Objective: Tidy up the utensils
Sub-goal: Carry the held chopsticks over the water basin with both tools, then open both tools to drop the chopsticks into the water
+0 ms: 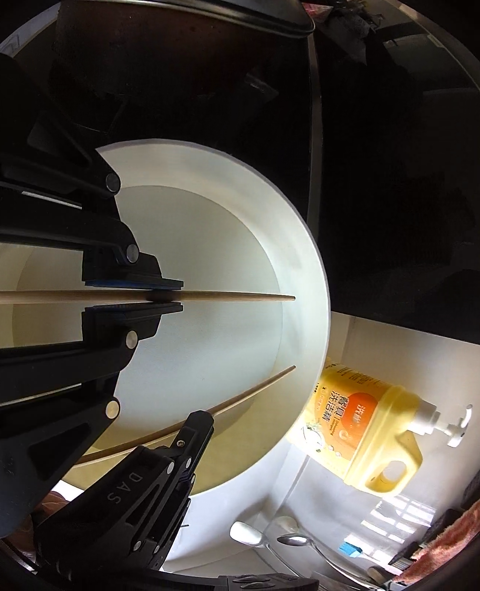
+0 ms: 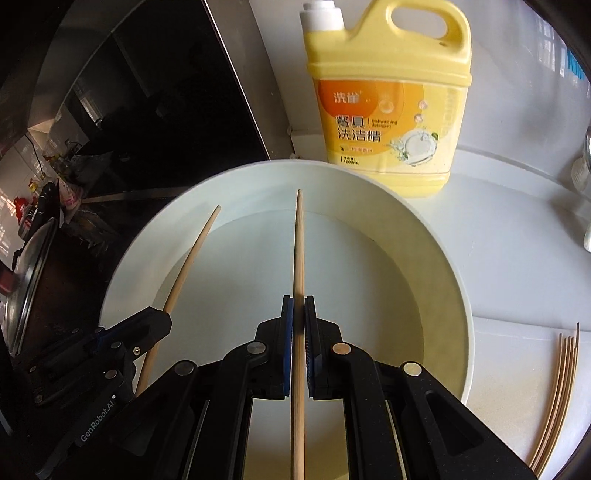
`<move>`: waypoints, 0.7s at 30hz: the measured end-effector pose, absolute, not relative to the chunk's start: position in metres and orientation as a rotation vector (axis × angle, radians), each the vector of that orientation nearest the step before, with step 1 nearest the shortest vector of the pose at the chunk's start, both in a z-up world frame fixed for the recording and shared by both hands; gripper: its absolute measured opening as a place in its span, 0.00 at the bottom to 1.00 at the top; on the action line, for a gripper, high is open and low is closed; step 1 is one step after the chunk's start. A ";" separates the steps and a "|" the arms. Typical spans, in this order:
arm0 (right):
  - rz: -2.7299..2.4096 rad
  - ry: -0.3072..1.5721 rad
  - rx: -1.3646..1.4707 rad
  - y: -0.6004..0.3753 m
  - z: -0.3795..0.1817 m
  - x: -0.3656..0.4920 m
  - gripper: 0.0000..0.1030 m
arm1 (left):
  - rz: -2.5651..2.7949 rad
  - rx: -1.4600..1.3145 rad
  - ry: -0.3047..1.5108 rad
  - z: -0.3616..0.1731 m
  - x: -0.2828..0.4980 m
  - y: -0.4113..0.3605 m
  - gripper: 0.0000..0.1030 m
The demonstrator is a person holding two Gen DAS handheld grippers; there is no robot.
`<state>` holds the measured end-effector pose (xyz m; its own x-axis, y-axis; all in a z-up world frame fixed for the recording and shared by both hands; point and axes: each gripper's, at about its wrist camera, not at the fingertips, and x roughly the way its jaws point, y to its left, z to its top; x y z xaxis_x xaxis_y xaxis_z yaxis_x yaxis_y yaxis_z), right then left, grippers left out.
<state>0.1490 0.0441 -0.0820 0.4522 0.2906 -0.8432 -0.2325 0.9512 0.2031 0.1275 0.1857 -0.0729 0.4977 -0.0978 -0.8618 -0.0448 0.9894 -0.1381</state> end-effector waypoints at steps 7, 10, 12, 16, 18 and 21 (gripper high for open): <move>0.300 1.134 0.047 0.049 -0.100 0.155 0.06 | -0.049 -0.160 1.106 -0.092 0.137 0.187 0.07; 0.293 1.153 0.037 0.051 -0.105 0.158 0.06 | -0.044 -0.161 1.116 -0.096 0.140 0.188 0.07; 0.291 1.168 0.027 0.053 -0.106 0.160 0.06 | -0.040 -0.159 1.125 -0.098 0.141 0.188 0.07; 0.282 1.175 0.007 0.053 -0.105 0.160 0.21 | -0.017 -0.151 1.139 -0.097 0.143 0.190 0.14; 0.274 1.158 0.007 0.052 -0.101 0.158 0.33 | -0.001 -0.151 1.126 -0.093 0.142 0.192 0.34; 0.279 1.123 0.013 0.048 -0.093 0.153 0.33 | 0.041 -0.137 1.073 -0.081 0.133 0.200 0.57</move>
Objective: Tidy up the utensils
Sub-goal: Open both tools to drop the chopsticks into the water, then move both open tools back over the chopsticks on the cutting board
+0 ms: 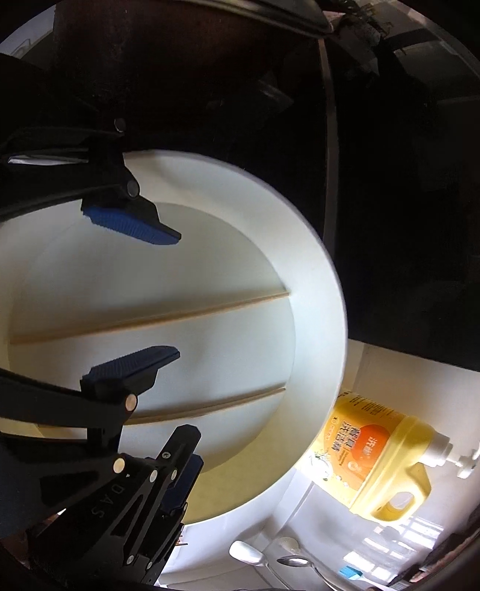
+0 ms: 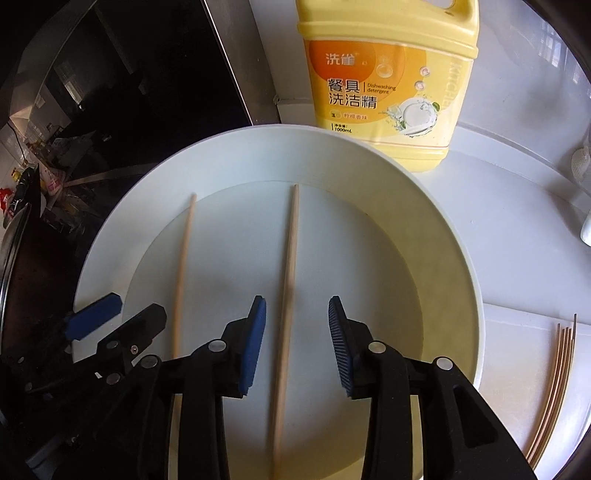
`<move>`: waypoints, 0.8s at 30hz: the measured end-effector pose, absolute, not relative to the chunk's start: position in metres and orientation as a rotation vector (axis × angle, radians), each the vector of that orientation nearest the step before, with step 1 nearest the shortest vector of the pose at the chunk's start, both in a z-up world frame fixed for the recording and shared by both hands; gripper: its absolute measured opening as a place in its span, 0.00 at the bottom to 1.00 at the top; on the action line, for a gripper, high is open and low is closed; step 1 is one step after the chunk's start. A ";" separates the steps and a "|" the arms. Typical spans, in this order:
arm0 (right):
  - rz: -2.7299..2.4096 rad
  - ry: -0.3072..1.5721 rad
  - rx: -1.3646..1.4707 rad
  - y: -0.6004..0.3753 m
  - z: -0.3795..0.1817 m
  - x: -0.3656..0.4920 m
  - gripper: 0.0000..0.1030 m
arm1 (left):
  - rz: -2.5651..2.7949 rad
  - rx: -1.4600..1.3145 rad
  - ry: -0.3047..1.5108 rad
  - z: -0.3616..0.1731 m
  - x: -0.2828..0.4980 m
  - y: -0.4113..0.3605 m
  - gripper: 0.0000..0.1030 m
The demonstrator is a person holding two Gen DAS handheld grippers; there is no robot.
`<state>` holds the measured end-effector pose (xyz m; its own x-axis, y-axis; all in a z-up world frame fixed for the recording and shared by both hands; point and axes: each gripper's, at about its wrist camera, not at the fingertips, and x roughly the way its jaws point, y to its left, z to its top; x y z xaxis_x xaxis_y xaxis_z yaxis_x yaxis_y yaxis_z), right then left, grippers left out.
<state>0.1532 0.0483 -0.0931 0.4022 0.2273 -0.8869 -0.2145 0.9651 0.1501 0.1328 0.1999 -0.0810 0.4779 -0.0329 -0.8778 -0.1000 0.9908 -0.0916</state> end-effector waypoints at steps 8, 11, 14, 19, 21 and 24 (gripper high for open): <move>0.285 1.052 0.050 0.033 -0.078 0.135 0.40 | 0.092 -0.126 1.023 -0.059 0.115 0.211 0.76; 0.295 1.017 0.056 0.026 -0.071 0.123 0.46 | 0.100 -0.134 1.017 -0.054 0.105 0.210 0.80; 0.293 0.986 0.064 0.018 -0.064 0.112 0.48 | 0.107 -0.134 1.002 -0.048 0.096 0.203 0.83; 0.278 0.943 0.073 -0.005 -0.054 0.089 0.54 | 0.107 -0.128 0.989 -0.041 0.084 0.182 0.85; 0.270 0.937 0.072 -0.018 -0.051 0.078 0.54 | 0.101 -0.126 0.986 -0.037 0.077 0.172 0.85; 0.252 0.928 0.071 -0.040 -0.049 0.060 0.56 | 0.082 -0.123 0.980 -0.032 0.066 0.153 0.86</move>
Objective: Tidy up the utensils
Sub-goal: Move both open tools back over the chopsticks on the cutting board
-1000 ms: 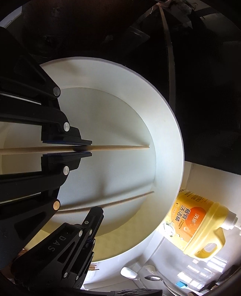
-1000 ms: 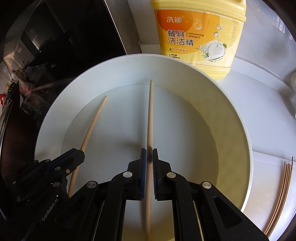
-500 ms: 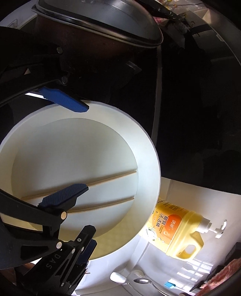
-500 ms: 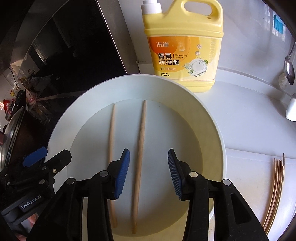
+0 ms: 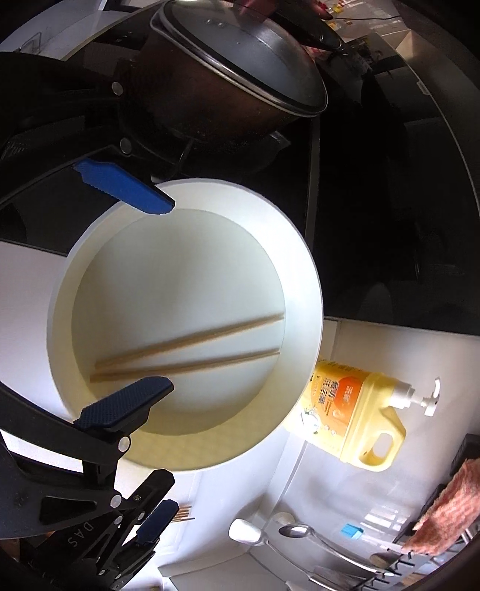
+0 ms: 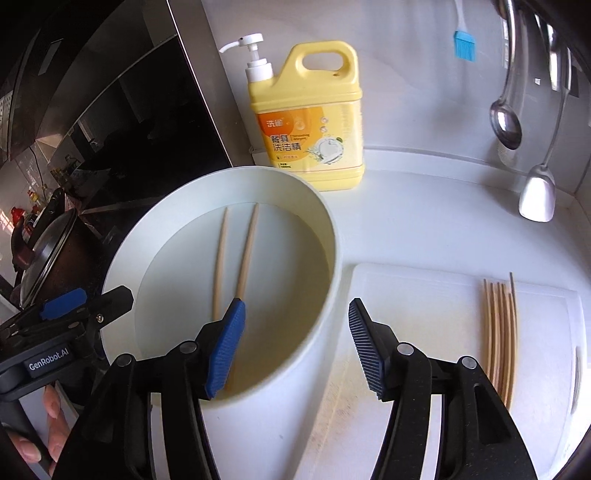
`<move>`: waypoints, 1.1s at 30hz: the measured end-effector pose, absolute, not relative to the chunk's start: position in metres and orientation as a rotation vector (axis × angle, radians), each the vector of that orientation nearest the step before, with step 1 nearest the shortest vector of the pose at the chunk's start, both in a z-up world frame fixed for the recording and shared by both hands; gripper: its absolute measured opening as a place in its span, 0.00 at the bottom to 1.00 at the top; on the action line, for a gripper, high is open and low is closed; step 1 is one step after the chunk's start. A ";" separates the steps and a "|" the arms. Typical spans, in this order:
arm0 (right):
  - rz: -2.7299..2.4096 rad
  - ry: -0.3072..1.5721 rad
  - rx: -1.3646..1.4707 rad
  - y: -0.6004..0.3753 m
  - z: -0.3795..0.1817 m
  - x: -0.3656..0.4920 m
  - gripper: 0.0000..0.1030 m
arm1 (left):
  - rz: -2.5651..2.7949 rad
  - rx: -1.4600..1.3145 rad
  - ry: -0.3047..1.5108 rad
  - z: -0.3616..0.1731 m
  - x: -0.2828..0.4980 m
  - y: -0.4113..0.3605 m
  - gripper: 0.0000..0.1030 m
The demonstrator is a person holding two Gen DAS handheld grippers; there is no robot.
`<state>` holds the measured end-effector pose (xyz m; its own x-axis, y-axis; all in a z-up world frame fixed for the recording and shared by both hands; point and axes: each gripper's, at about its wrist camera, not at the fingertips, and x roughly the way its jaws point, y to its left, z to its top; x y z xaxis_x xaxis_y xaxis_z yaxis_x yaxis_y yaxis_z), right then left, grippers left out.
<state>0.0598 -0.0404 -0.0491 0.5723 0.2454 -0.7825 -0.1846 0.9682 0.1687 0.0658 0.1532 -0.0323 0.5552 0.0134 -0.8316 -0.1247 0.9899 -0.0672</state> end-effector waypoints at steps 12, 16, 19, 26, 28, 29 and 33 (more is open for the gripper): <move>0.104 0.923 0.110 -0.162 -0.055 -0.005 0.59 | -0.026 -0.099 0.966 -0.023 0.025 0.059 0.88; 0.050 0.928 0.113 -0.205 -0.065 -0.019 0.59 | -0.041 -0.097 0.966 -0.026 0.012 0.030 0.88; 0.028 0.937 0.116 -0.232 -0.077 -0.024 0.59 | -0.034 -0.099 0.969 -0.032 0.007 0.010 0.88; 0.049 0.959 0.095 -0.257 -0.105 -0.014 0.59 | 0.008 -0.100 0.977 -0.045 -0.006 -0.018 0.89; 0.058 0.960 0.095 -0.257 -0.110 -0.008 0.59 | 0.016 -0.093 0.986 -0.048 -0.006 -0.024 0.89; 0.063 0.961 0.096 -0.256 -0.112 -0.006 0.59 | 0.018 -0.088 0.990 -0.050 -0.005 -0.026 0.89; 0.074 0.963 0.094 -0.251 -0.119 0.002 0.59 | 0.011 -0.075 0.986 -0.052 -0.003 -0.031 0.89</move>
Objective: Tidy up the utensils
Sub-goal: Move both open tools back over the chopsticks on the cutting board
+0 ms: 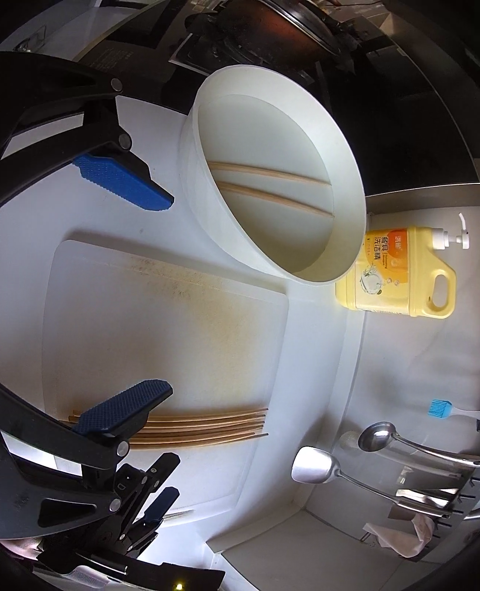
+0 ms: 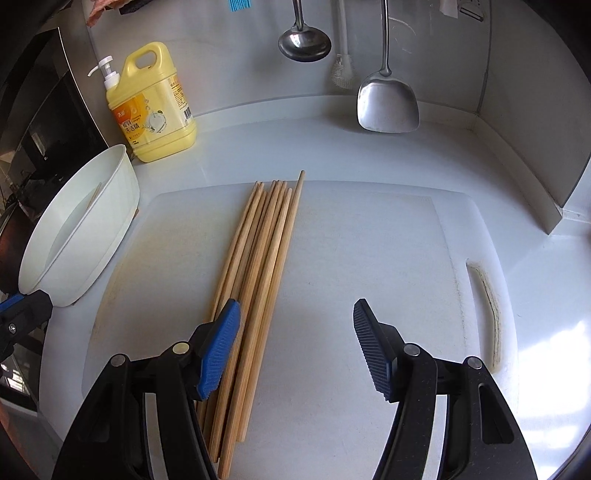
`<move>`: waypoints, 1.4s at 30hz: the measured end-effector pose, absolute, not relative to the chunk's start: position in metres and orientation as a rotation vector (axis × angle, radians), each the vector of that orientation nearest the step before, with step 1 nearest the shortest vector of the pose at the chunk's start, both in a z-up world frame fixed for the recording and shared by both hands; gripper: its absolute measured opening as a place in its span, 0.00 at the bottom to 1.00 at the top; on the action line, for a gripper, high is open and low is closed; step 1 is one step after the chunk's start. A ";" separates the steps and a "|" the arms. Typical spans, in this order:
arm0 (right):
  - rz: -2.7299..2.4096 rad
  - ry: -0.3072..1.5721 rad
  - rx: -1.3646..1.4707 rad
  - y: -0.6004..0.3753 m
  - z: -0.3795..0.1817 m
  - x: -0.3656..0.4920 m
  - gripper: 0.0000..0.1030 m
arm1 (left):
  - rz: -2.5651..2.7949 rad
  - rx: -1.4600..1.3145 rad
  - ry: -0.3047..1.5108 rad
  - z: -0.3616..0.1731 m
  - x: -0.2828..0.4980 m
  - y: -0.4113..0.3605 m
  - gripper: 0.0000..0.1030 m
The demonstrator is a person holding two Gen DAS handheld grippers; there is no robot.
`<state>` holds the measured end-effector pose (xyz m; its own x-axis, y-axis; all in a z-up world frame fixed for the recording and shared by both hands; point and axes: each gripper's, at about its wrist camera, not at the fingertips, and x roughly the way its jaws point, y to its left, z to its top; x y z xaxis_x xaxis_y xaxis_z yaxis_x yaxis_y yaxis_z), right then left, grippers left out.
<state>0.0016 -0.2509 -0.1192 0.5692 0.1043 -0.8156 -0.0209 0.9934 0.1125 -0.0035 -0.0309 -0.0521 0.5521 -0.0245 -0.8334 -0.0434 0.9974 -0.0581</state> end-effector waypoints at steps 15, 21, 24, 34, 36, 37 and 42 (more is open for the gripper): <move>0.050 0.946 0.061 -0.233 -0.135 0.015 0.62 | -0.044 -0.052 1.010 -0.072 0.010 -0.037 0.89; 0.038 0.939 0.078 -0.243 -0.134 0.012 0.63 | -0.053 -0.050 1.016 -0.075 0.012 -0.041 0.89; 0.019 0.941 0.077 -0.250 -0.135 0.010 0.63 | -0.063 -0.047 1.018 -0.076 0.012 -0.044 0.89; -0.013 0.931 0.089 -0.277 -0.135 0.004 0.63 | -0.087 -0.026 1.018 -0.079 0.013 -0.062 0.89; -0.013 0.928 0.100 -0.283 -0.135 0.001 0.63 | -0.092 -0.020 1.016 -0.080 0.013 -0.065 0.89; -0.013 0.928 0.104 -0.286 -0.135 0.000 0.63 | -0.093 -0.018 1.016 -0.080 0.014 -0.067 0.89; -0.016 0.919 0.113 -0.298 -0.136 -0.004 0.63 | -0.101 -0.010 1.014 -0.084 0.016 -0.077 0.89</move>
